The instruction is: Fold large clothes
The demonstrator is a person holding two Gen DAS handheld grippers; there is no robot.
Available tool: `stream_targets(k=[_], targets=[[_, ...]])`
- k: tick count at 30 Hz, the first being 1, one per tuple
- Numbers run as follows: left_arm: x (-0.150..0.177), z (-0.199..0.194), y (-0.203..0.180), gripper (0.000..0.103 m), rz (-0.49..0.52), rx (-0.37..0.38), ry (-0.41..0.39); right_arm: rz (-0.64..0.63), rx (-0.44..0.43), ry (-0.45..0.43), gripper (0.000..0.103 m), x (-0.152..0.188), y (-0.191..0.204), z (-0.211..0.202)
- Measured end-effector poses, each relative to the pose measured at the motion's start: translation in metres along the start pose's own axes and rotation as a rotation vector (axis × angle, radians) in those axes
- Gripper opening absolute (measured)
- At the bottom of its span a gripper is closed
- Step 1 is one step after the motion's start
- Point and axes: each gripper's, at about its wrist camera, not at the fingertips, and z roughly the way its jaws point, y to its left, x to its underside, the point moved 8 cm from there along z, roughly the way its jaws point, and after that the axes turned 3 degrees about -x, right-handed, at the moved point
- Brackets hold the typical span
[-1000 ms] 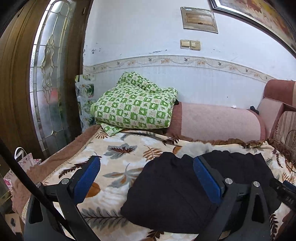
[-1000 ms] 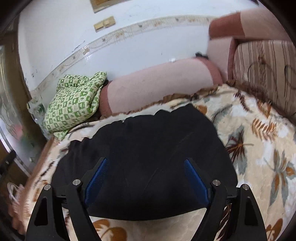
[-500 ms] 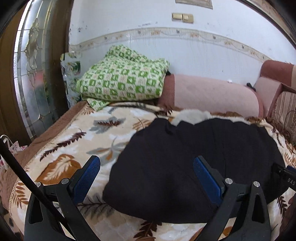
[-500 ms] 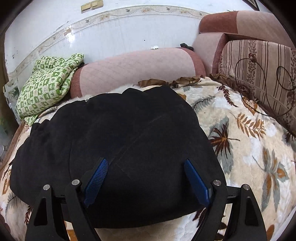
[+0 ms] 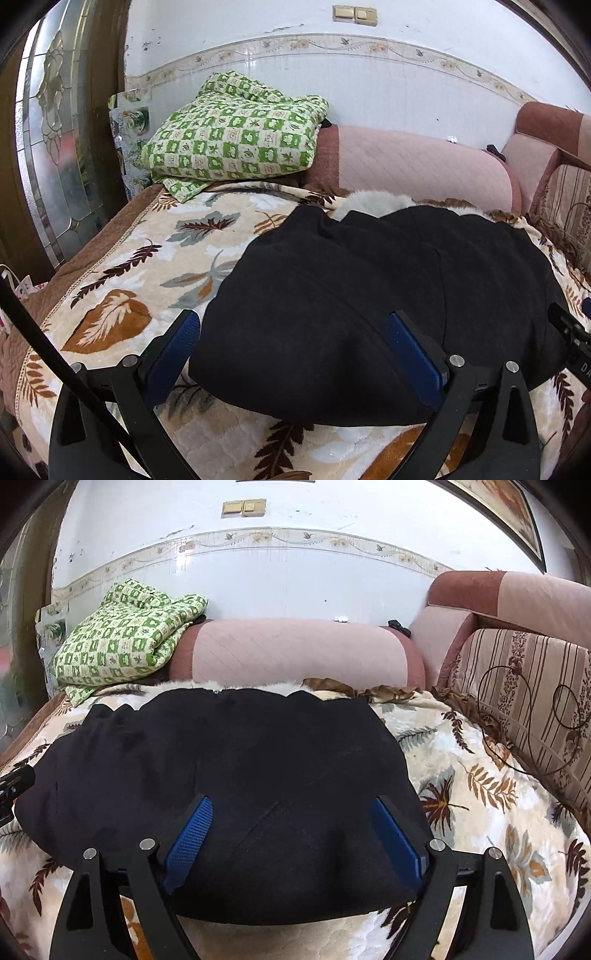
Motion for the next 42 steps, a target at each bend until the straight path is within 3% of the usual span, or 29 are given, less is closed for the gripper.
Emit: stream_targets(k=[15, 26, 34, 42], targets=[[0.001, -0.001, 0.001, 0.101, -0.009, 0.035, 0.020, 0.017, 0.002, 0.030, 0.090, 0.006, 0.000, 0.003], [0.003, 0.000, 0.002, 0.101, -0.001, 0.010, 0.031, 0.000, -0.022, 0.063, 0.090, 0.014, 0.013, 0.002], [0.006, 0.004, 0.000, 0.101, -0.015, 0.026, 0.065, -0.084, 0.009, 0.061, 0.090, 0.017, 0.025, 0.001], [0.008, 0.004, 0.000, 0.101, 0.004, -0.002, 0.070, -0.068, 0.021, 0.071, 0.091, 0.018, 0.022, 0.002]])
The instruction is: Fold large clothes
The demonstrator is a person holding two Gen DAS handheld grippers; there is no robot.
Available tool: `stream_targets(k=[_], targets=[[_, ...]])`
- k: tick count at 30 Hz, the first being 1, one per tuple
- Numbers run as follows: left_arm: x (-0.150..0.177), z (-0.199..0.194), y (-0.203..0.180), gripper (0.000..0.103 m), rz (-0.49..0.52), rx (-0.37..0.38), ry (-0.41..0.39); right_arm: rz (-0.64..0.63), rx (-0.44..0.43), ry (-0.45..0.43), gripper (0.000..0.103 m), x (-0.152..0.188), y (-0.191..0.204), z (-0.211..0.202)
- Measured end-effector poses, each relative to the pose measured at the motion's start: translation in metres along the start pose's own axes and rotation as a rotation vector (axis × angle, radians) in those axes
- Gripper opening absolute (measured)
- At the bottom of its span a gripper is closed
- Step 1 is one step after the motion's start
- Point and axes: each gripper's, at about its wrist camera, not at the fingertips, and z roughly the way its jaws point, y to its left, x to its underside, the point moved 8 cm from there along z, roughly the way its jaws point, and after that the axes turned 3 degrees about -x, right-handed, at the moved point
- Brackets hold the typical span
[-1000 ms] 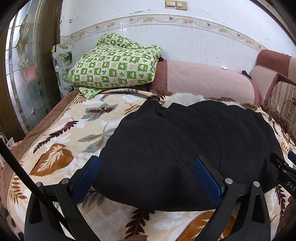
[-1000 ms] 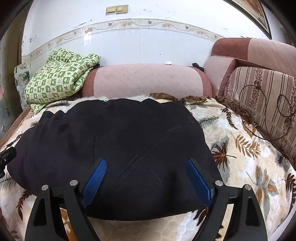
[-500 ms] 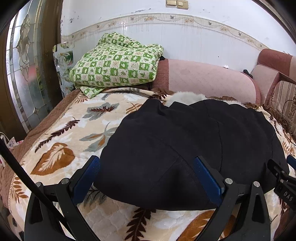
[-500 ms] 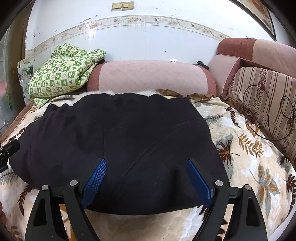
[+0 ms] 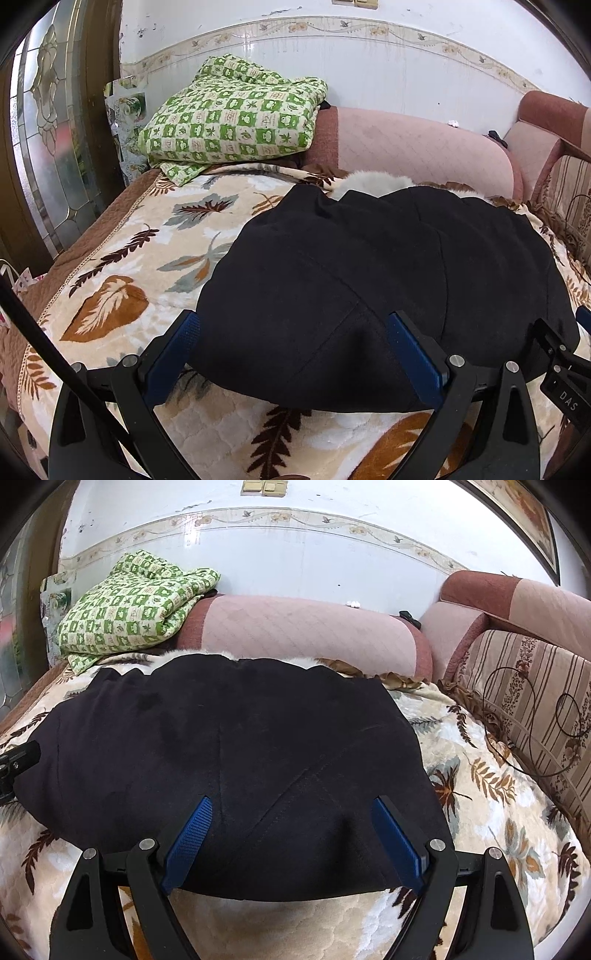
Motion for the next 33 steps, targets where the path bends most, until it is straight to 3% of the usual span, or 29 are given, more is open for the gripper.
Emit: stream_targets(k=[33], targets=[[0.0041, -0.0015, -0.0045, 0.101, 0.021, 0.025, 0.011, 0.000, 0.018, 0.030, 0.093, 0.0034, -0.0013, 0.0006]])
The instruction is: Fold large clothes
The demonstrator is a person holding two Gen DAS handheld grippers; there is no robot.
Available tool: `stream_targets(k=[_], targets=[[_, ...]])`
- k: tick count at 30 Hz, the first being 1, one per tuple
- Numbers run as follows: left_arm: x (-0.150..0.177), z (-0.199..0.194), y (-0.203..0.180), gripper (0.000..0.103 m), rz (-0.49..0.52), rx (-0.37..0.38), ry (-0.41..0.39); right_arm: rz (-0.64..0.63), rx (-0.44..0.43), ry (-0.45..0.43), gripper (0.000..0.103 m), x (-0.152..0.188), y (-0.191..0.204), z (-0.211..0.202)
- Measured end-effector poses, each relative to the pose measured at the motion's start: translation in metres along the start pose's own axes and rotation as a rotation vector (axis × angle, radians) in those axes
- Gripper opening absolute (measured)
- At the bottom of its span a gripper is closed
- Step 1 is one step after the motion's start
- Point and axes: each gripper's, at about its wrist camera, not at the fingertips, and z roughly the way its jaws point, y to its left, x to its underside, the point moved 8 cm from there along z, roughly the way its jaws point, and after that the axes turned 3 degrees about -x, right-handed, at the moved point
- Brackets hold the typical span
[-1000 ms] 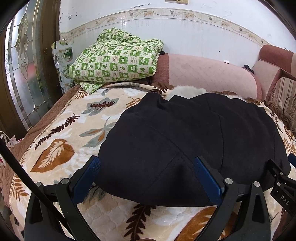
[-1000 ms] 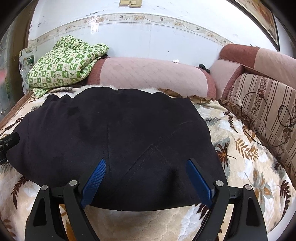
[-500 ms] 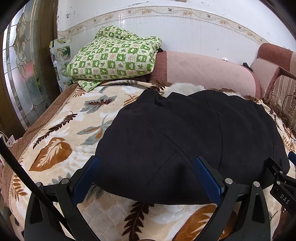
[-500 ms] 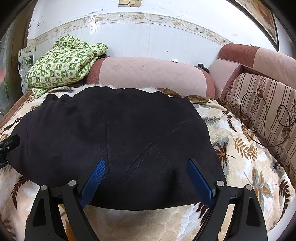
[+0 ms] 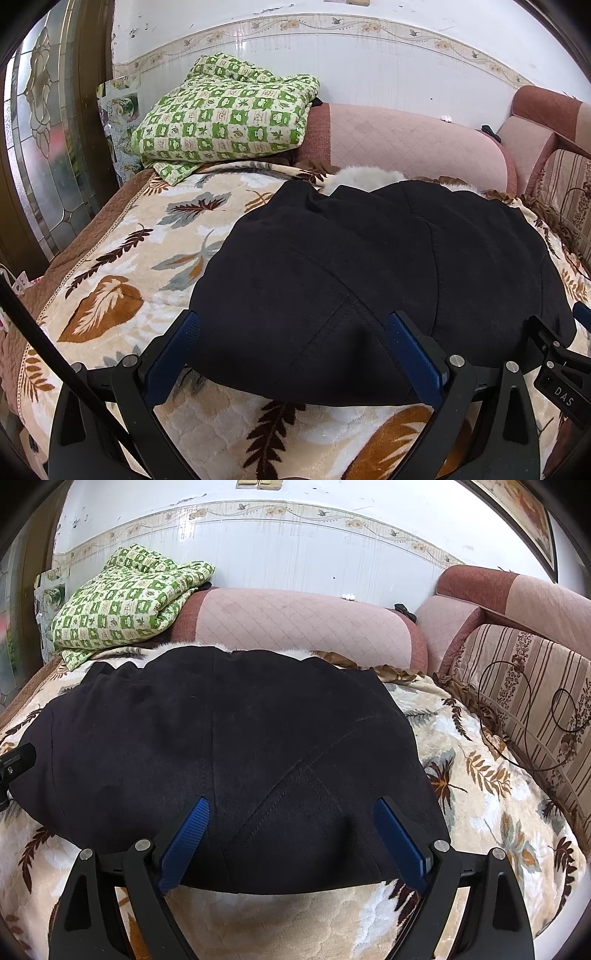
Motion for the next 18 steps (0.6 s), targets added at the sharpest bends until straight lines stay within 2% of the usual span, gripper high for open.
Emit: stream_targets(k=[18], targets=[[-0.0015, -0.0028, -0.0012, 0.101, 0.006, 0.007, -0.007, -0.024, 0.013, -0.014, 0.093, 0.0005, 0.0055, -0.0040]])
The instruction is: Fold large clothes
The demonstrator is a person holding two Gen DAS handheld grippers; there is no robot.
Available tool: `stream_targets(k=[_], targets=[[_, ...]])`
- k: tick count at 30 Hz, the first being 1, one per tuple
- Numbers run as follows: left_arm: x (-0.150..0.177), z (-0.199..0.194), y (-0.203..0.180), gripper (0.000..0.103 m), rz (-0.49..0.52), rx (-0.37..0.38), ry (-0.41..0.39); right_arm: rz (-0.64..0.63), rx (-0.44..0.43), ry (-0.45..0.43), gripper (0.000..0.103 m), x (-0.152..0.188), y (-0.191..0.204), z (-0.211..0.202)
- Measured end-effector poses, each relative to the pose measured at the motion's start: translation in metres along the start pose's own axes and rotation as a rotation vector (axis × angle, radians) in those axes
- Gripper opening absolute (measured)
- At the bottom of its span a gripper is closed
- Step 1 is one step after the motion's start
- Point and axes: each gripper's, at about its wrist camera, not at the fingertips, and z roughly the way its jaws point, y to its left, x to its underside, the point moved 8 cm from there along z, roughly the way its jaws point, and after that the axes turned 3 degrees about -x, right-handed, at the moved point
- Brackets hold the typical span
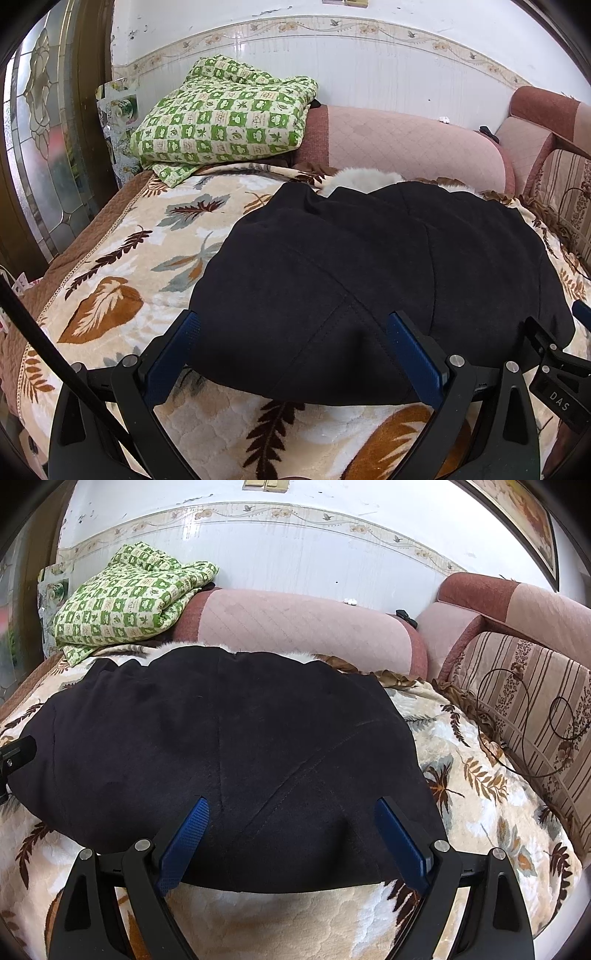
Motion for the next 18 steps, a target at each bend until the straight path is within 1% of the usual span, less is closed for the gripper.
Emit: stream_targets(k=[8, 12, 18], targets=[[-0.0006, -0.0033, 0.0005, 0.101, -0.003, 0.011, -0.011, -0.015, 0.008, 0.003, 0.093, 0.0009, 0.0021, 0.0002], [-0.0006, -0.0035, -0.0003, 0.101, -0.003, 0.010, -0.010, -0.006, 0.012, 0.002, 0.094, -0.0003, -0.0004, -0.0009], [-0.0002, -0.0047, -0.0021, 0.101, 0.015, 0.005, -0.015, 0.015, 0.001, 0.022, 0.094, 0.0023, -0.0019, 0.0022]])
